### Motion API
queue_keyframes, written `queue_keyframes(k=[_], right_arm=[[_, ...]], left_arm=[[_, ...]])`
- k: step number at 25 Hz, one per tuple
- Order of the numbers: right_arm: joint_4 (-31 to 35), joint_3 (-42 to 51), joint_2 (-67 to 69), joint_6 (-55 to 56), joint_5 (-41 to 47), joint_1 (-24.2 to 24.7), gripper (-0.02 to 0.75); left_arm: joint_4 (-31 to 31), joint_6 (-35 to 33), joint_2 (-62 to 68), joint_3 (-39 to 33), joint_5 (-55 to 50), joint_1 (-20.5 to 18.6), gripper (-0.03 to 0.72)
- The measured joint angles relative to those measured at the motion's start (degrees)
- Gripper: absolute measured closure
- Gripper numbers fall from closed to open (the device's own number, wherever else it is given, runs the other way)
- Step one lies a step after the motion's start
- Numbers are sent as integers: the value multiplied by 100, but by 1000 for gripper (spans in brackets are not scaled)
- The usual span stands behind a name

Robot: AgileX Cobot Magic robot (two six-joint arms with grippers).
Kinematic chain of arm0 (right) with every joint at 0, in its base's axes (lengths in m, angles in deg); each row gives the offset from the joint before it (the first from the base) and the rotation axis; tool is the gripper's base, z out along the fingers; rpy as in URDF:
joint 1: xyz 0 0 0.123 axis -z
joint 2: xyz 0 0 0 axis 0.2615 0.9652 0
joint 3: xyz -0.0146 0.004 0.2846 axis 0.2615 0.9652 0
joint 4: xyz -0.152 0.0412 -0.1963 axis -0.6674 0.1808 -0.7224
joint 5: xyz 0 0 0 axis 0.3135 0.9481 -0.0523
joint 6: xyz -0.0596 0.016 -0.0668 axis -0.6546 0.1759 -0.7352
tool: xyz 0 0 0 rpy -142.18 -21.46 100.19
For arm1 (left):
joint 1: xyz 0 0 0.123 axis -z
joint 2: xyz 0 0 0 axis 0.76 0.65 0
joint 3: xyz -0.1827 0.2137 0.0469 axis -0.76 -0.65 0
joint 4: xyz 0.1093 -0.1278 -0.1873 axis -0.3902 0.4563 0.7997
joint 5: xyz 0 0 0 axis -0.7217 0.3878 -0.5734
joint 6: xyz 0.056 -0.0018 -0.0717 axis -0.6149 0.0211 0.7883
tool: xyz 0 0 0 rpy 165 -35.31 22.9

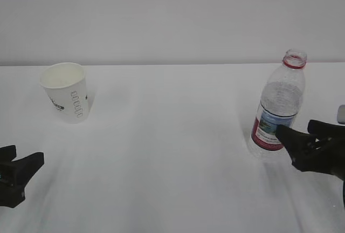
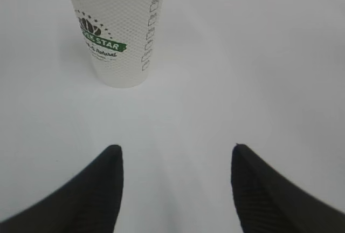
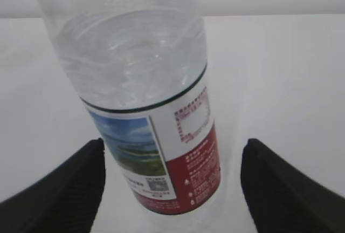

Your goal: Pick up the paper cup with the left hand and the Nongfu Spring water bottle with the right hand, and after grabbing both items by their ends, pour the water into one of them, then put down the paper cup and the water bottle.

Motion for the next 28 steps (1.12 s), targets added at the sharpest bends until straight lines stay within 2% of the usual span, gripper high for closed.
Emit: queue_keyframes(k=[5, 18, 28], right_arm=[[-309, -296, 463, -22, 0, 0, 147], [-383, -824, 911, -25, 0, 0, 147], [-416, -1184, 1013, -25, 54, 0, 147]], left_arm=[[8, 0, 0, 0, 0, 0, 226], [517, 0, 0, 0, 17, 0, 226], [578, 0, 0, 0, 39, 0, 227]])
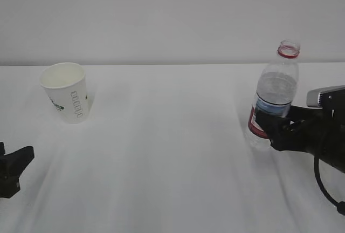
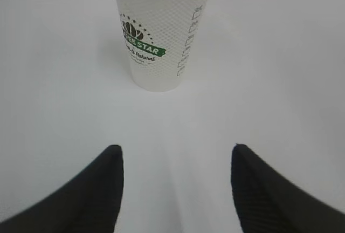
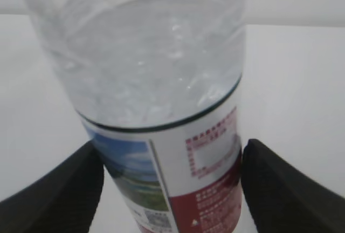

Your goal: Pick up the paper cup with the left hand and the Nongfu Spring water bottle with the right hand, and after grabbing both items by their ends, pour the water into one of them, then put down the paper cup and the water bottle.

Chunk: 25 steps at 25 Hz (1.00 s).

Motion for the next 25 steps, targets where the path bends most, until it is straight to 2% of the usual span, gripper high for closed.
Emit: queue_keyframes(k=[2, 5, 8, 25], right_arm=[[-33, -84, 0, 60, 0, 0, 146], [-62, -131, 71, 257, -23, 0, 91], [-124, -131, 196, 341, -33, 0, 69], [-166, -563, 584, 378, -46, 0, 64]], left_arm=[[5, 0, 0, 0, 0, 0, 227], [5, 0, 0, 0, 0, 0, 227], [5, 0, 0, 0, 0, 0, 227], [-54, 0, 0, 0, 0, 0, 227]])
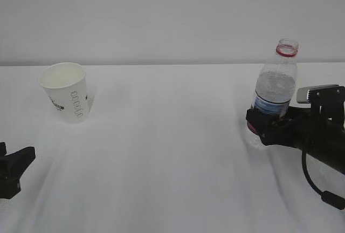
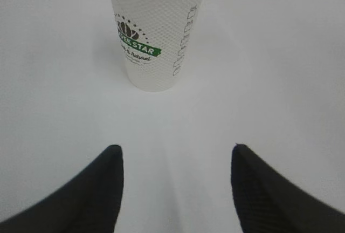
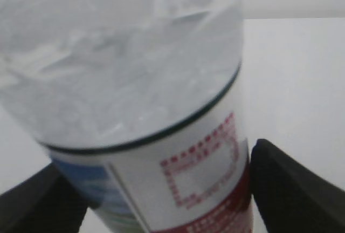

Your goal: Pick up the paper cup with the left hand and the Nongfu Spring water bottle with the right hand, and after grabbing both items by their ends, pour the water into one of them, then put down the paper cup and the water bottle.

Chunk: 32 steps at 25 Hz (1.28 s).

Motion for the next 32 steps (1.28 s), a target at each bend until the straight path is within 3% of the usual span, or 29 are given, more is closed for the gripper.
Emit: queue_keyframes(k=[13, 23, 32], right_arm=[[-56, -182, 12, 0, 0, 0, 80], [-133, -191, 12, 0, 0, 0, 225], [-146, -191, 12, 0, -2, 0, 245]], left_arm=[[-10, 0, 0, 0, 0, 0, 228], [-10, 0, 0, 0, 0, 0, 228], [-21, 0, 0, 0, 0, 0, 228]])
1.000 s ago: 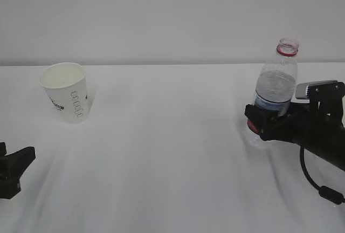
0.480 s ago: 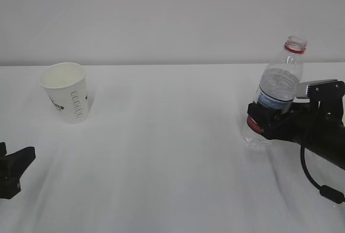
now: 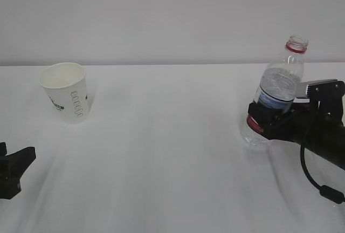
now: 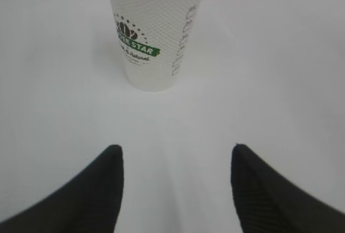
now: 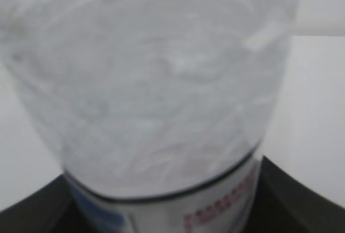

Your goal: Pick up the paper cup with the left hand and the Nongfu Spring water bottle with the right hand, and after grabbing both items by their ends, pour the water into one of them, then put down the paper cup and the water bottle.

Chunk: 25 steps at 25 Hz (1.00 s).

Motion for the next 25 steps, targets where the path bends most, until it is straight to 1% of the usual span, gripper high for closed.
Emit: queue_keyframes(k=[8, 12, 16, 21, 25], right_arm=[[0, 0, 0, -11, 0, 0, 248], [10, 0, 0, -34, 0, 0, 273], [55, 0, 0, -333, 0, 0, 280], [215, 23, -61, -695, 89, 0, 283], [427, 132, -248, -746, 258, 0, 285]], left_arm=[[-37, 0, 0, 0, 0, 0, 228], [-41, 2, 0, 0, 0, 0, 228], [-41, 12, 0, 0, 0, 0, 228], [-41, 12, 0, 0, 0, 0, 228], [-41, 15, 0, 0, 0, 0, 228]])
